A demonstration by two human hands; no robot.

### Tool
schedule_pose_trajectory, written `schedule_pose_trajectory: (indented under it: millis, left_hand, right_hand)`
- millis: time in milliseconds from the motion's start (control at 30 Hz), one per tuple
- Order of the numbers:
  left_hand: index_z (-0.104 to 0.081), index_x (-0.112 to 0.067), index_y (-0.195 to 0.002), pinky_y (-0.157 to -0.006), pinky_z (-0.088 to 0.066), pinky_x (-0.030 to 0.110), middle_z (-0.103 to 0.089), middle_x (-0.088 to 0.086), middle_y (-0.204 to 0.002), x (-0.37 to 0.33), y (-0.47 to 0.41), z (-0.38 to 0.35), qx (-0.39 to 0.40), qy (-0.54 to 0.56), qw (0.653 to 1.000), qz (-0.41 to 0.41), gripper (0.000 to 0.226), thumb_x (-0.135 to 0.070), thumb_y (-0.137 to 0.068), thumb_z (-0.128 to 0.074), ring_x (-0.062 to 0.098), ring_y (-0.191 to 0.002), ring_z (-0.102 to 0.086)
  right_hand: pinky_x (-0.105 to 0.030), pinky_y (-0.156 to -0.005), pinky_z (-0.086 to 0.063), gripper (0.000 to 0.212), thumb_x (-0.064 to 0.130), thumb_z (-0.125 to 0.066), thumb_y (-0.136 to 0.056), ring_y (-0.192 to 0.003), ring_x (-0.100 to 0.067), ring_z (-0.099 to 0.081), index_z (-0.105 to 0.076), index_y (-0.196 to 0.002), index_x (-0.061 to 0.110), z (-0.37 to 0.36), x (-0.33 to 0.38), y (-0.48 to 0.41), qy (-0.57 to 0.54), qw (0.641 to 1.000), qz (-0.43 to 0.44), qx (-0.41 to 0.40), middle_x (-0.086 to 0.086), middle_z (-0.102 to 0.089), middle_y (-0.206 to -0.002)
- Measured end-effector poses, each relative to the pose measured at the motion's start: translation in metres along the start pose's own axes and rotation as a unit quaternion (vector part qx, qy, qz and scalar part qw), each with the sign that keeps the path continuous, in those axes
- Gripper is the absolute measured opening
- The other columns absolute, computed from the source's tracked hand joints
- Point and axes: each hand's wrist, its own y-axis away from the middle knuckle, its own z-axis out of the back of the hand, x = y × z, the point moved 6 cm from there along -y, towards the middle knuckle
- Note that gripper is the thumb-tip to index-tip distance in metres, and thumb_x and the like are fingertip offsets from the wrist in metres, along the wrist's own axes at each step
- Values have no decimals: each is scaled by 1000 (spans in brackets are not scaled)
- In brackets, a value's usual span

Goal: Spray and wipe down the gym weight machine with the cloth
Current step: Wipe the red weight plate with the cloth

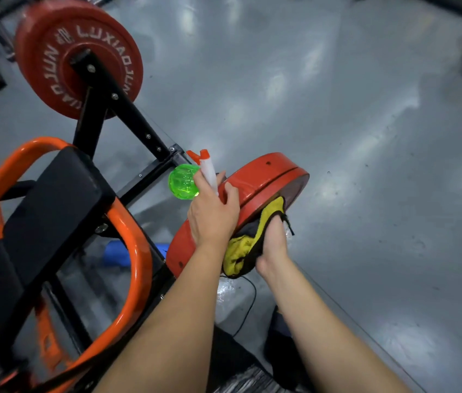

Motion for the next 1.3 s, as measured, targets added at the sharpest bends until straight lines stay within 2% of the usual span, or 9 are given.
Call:
schedule_pose_trajectory:
  millis: [67,200,300,433,533,700,933,1133,1300]
  left_hand:
    - [-33,-19,-135,-76,-50,40,-73,-16,-117,-1,1,0,0,1,1000,-2,48,-39,-96,-51,28,-94,-71]
    - [-34,-19,-134,-77,-49,39,-72,-19,-118,-3,0,2,0,0,1000,-3,46,-37,-96,-53,29,-95,-70]
    - [-33,-22,-133,-80,-50,42,-73,-16,-117,-2,0,1,4,4,1000,8,46,-38,-95,-52,30,-98,-70]
    - [-33,-22,-132,-82,-50,39,-71,-23,-120,-4,0,1,5,4,1000,8,45,-36,-95,-53,27,-99,-70]
    - [-34,-21,-133,-83,-49,38,-69,-25,-121,-6,1,2,5,2,1000,8,44,-35,-96,-54,26,-101,-70]
    - [-33,-21,-136,-84,-50,38,-71,-22,-121,-7,2,2,8,3,1000,9,48,-37,-96,-53,26,-101,-70]
    - [-33,-20,-133,-82,-53,37,-67,-28,-124,-5,4,6,6,8,1000,-11,45,-36,-96,-53,21,-97,-72]
    - [-34,-14,-133,-81,-47,34,-67,-26,-125,-5,7,7,-8,10,1000,-15,46,-33,-97,-55,22,-101,-70]
    - [-33,-16,-136,-83,-46,33,-68,-25,-124,-3,7,8,-7,8,1000,5,47,-34,-98,-55,24,-103,-69]
  right_hand:
    - [-54,-89,-60,40,46,-56,-95,-102,-31,-73,-64,-125,21,-2,17,5,29,994,77,-74,-8,-75,-114]
    - [-43,-98,-56,53,57,-54,-82,-108,-16,-68,-58,-130,35,-10,73,10,164,940,255,-159,7,-70,-120]
    - [-36,-94,-52,48,52,-53,-86,-109,-18,-64,-57,-131,36,-10,86,-2,240,910,289,-175,3,-66,-120]
    - [-23,-89,-39,45,44,-53,-100,-106,-9,-57,-51,-144,34,4,88,-18,239,909,293,-176,11,-61,-121]
    - [-26,-94,-41,43,41,-46,-102,-111,-11,-57,-48,-146,40,8,91,-26,217,920,273,-178,16,-60,-120]
    - [-45,-97,-57,60,73,-49,-87,-105,-21,-68,-64,-129,32,14,78,-33,133,969,137,-157,4,-70,-118]
    - [-45,-96,-57,88,91,-46,-68,-107,-25,-71,-69,-122,25,-3,-17,9,112,986,68,-100,6,-74,-115]
    - [-51,-92,-58,102,98,-52,-58,-104,-26,-71,-63,-132,29,1,52,-30,133,982,80,-107,4,-71,-119]
    - [-51,-73,-62,83,85,-61,-75,-76,-24,-73,-61,-128,22,9,101,-43,145,982,63,-107,0,-72,-96]
